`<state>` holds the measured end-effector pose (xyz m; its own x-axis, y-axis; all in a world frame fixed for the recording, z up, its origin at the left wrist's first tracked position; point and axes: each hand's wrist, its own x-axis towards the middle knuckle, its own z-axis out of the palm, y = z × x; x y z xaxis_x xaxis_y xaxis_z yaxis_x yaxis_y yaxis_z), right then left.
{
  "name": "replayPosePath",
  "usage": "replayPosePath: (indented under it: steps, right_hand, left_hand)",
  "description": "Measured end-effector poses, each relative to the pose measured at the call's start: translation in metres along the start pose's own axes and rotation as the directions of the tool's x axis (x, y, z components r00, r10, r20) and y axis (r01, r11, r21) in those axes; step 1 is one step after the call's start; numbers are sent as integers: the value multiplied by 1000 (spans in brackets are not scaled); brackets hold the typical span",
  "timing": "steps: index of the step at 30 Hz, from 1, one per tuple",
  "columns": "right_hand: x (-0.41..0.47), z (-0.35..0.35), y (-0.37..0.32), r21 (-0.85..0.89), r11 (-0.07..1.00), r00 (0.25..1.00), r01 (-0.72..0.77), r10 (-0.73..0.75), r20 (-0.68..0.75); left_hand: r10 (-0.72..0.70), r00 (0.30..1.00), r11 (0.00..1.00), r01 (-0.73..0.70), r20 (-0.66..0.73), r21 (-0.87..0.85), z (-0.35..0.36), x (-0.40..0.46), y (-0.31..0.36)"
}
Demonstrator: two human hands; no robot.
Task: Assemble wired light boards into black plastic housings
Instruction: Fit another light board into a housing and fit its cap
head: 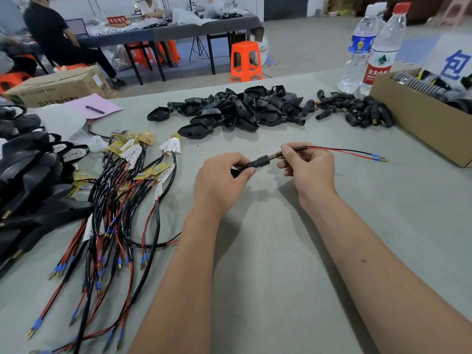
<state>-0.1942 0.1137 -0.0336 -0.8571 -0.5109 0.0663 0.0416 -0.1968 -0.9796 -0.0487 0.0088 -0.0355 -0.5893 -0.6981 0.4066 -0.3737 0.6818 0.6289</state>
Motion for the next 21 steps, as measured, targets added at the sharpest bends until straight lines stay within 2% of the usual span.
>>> replayPosePath:
  steps: [6, 13, 16, 19, 21]
  right_hand:
    - [3, -2, 0, 145, 988, 996, -56, 66, -66]
    - [9, -6, 1, 250, 966, 986, -72, 107, -130]
    - [9, -6, 2, 187, 979, 995, -80, 90, -44]
    - [5, -2, 5, -12, 999, 989, -32, 34, 147]
    - [3, -1, 6, -100, 995, 977, 7, 15, 214]
  left_hand:
    - [-53, 999, 998, 53, -4, -23, -3, 2, -4]
    - [-41, 998, 992, 47, 56, -117, -12, 0, -6]
    - [-65, 997, 984, 72, 51, -161, -13, 0, -5]
    - [-67, 998, 974, 69, 17, -218, -11, 0, -3]
    - [-55, 998, 969, 60, 25, -238, -10, 0, 0]
